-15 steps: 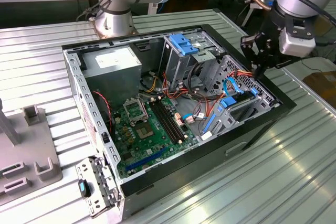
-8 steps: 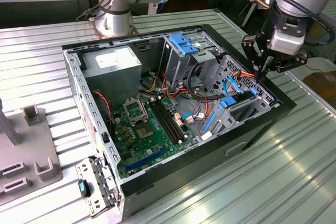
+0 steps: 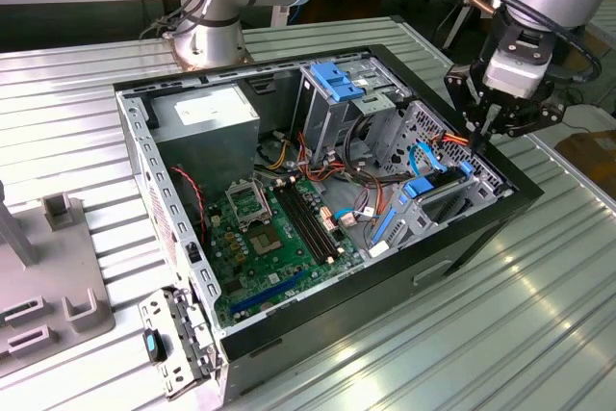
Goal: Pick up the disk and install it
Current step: 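Insert the first disk wire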
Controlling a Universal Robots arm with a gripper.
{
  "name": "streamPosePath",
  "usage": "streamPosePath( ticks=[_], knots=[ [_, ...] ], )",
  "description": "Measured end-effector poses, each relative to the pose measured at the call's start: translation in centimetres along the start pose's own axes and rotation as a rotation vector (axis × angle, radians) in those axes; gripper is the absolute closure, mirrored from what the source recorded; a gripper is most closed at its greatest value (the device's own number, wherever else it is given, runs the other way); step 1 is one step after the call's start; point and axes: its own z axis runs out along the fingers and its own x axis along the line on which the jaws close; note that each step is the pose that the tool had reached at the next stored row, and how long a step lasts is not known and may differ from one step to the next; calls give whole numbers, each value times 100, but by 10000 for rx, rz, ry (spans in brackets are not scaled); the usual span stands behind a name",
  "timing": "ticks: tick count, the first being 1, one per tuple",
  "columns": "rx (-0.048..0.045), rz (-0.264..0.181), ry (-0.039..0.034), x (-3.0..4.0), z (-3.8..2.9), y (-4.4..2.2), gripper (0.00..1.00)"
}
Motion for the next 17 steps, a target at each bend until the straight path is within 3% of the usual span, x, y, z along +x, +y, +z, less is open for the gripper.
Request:
streamPosePath(
  ticks=[6,10,15,17],
  knots=[
    [-83,837,-29,-2,8,3,84],
    [-93,900,-16,-4,6,8,84],
    [-111,1048,11,-86,-24,145,84],
    [-111,1049,12,-86,-24,145,84]
  ],
)
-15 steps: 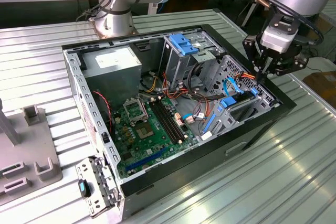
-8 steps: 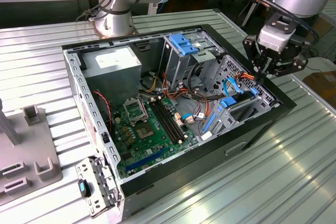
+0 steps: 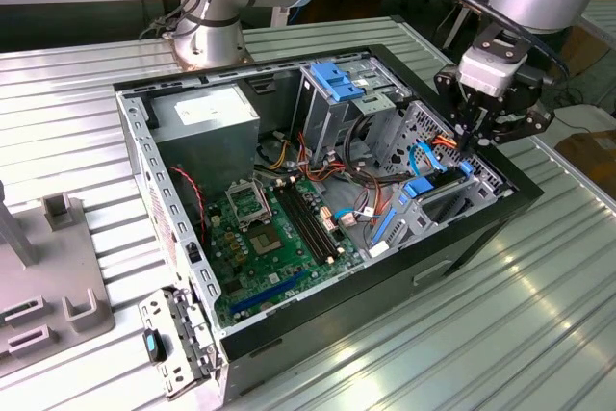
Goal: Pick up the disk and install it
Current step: 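Insert the first disk wire, then insert the second disk wire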
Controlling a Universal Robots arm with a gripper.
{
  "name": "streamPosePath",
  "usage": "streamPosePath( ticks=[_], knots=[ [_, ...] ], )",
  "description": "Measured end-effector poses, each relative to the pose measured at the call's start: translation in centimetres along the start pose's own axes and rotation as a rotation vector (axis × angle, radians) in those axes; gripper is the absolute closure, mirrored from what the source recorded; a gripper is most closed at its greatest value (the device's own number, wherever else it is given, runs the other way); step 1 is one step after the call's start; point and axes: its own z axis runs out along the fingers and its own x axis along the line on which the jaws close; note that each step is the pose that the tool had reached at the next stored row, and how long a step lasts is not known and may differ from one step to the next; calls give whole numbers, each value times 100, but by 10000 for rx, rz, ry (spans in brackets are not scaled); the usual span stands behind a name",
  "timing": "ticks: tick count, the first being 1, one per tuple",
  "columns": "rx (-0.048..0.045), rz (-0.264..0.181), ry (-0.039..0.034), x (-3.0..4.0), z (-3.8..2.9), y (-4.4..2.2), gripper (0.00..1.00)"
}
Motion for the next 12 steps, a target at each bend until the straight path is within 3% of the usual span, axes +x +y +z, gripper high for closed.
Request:
streamPosePath(
  ticks=[5,8,12],
  knots=[
    [-3,20,4,-10,-4,13,84],
    [-28,228,40,-36,-8,62,84],
    [-154,1183,216,-41,21,68,84]
  ],
)
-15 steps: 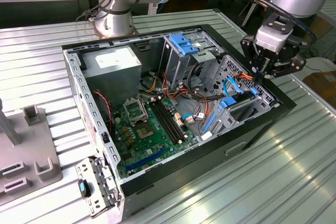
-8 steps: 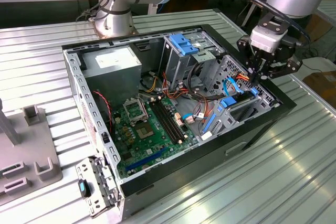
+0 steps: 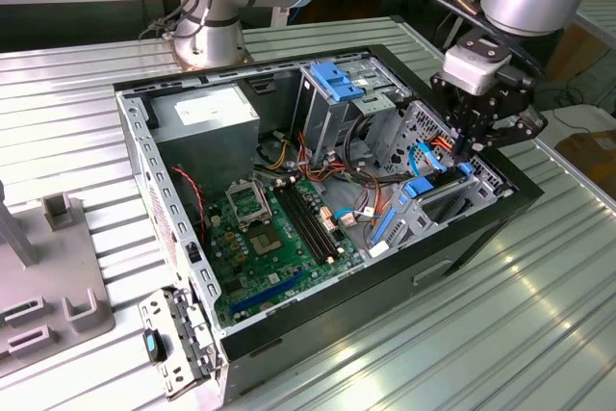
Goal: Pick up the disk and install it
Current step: 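Insert the second disk wire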
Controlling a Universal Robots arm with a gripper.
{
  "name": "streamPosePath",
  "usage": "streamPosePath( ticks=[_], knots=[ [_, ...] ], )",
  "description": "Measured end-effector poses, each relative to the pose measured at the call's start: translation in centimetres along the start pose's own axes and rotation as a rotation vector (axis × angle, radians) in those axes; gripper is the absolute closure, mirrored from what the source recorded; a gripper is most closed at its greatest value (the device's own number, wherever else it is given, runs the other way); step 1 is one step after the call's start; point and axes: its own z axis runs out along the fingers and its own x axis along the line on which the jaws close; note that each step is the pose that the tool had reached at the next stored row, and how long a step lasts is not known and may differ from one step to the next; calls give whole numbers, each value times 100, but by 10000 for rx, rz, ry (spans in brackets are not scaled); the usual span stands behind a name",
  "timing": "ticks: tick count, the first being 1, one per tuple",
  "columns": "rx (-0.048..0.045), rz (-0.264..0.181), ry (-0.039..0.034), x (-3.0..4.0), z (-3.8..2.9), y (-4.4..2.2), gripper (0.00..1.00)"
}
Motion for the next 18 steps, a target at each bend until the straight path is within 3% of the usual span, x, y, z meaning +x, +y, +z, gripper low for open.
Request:
streamPosePath(
  ticks=[3,4,5,9,10,11,12,15,18],
  knots=[
    [-5,82,-17,-3,5,0,84],
    [17,106,-116,-4,7,0,84],
    [70,187,-380,-4,8,-1,84],
    [146,383,-960,0,20,-20,84],
    [151,425,-1068,3,31,-35,84],
    [153,471,-1117,3,41,-45,84],
    [151,492,-1114,4,42,-47,84],
    [143,602,-1093,12,52,-52,84],
    [117,954,-1025,67,89,-34,84]
  ],
)
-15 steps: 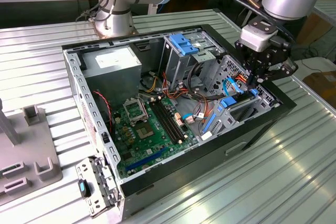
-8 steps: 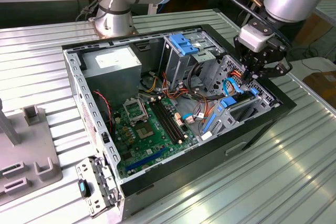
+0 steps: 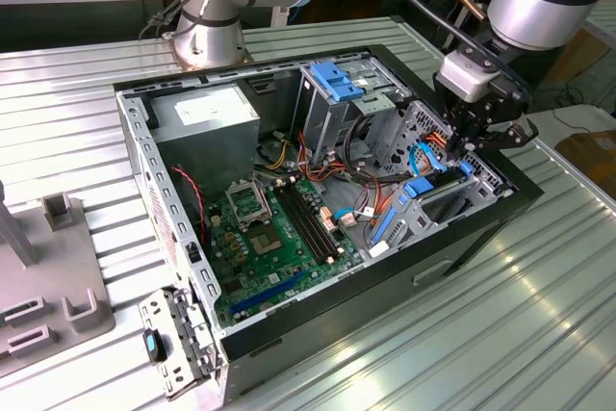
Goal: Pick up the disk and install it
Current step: 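Insert the second disk wire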
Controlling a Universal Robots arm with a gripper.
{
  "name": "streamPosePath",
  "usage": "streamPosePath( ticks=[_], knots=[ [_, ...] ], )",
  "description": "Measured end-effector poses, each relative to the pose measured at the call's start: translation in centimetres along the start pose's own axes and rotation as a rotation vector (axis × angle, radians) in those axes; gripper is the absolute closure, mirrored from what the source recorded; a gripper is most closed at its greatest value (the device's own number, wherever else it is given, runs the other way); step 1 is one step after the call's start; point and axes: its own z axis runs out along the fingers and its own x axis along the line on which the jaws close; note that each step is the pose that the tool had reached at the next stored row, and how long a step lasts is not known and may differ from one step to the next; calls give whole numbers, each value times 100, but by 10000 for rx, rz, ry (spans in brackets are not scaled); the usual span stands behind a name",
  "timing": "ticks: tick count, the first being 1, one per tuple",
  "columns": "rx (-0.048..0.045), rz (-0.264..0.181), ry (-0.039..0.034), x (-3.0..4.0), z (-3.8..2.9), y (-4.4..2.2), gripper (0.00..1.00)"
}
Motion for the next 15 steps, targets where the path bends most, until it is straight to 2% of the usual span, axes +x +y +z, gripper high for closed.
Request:
streamPosePath(
  ticks=[5,9,14,15],
  knots=[
    [-7,232,47,40,12,6,84],
    [-13,454,92,45,45,14,84],
    [-20,465,93,46,46,15,84],
    [-54,466,88,46,46,15,84]
  ],
)
